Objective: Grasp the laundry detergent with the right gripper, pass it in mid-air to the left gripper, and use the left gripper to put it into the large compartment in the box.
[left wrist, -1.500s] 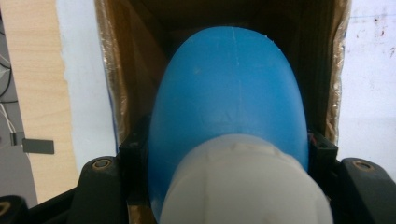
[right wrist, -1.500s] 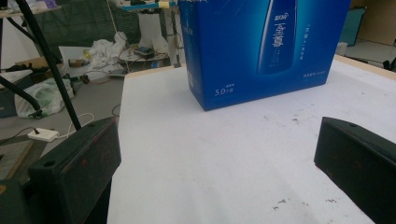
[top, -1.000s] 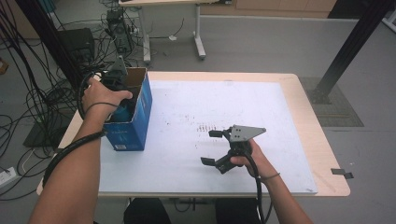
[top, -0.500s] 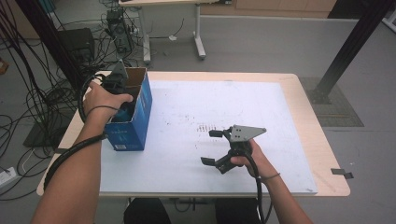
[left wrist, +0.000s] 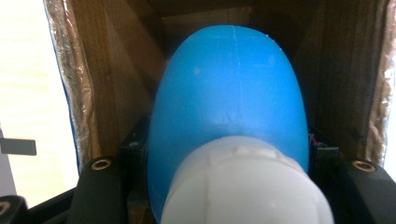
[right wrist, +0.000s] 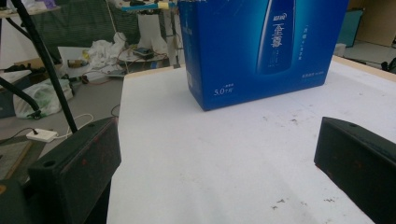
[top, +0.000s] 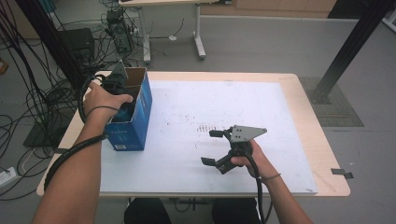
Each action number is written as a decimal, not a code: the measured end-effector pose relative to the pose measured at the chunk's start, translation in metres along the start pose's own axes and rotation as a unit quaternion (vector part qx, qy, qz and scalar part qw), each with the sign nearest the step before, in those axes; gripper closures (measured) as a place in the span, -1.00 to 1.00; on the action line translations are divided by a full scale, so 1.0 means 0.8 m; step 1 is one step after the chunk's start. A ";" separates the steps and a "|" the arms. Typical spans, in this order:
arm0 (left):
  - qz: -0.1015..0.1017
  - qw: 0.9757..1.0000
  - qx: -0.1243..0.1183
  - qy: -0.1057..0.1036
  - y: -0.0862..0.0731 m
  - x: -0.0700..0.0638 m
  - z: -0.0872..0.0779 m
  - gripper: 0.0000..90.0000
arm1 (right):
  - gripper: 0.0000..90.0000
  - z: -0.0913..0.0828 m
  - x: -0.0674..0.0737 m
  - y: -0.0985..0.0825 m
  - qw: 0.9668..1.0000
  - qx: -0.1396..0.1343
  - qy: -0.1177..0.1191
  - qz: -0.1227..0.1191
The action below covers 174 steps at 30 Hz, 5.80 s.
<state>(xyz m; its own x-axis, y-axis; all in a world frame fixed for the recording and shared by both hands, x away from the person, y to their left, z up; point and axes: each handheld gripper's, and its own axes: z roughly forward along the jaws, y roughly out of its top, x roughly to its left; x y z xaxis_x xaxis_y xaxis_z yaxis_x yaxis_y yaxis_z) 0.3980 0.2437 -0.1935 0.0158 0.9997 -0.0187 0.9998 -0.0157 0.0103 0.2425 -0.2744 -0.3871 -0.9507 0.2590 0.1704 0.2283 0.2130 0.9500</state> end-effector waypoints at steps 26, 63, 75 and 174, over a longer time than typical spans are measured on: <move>-0.001 1.000 0.000 0.001 0.000 -0.002 0.000 -0.17 | -0.99 0.000 0.000 0.001 1.000 0.001 -0.002 0.000; -0.005 1.000 0.003 0.000 0.000 -0.001 0.001 -0.17 | -0.99 0.000 -0.001 0.000 1.000 0.000 -0.001 0.000; -0.005 1.000 0.001 0.001 -0.001 -0.001 0.001 -0.17 | -0.99 0.001 -0.001 0.002 1.000 0.000 0.000 -0.001; 0.090 0.995 -0.031 -0.005 -0.010 -0.069 -0.110 -0.70 | -0.99 -0.016 -0.003 0.019 1.000 -0.004 -0.015 -0.008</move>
<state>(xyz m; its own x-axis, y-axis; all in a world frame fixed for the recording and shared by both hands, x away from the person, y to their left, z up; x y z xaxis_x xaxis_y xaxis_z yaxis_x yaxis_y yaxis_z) 0.3884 0.1900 -0.1044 0.1955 0.9805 -0.0219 0.9782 -0.1933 0.0764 0.2452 -0.2842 -0.3700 -0.9475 0.2843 0.1462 0.2106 0.2109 0.9545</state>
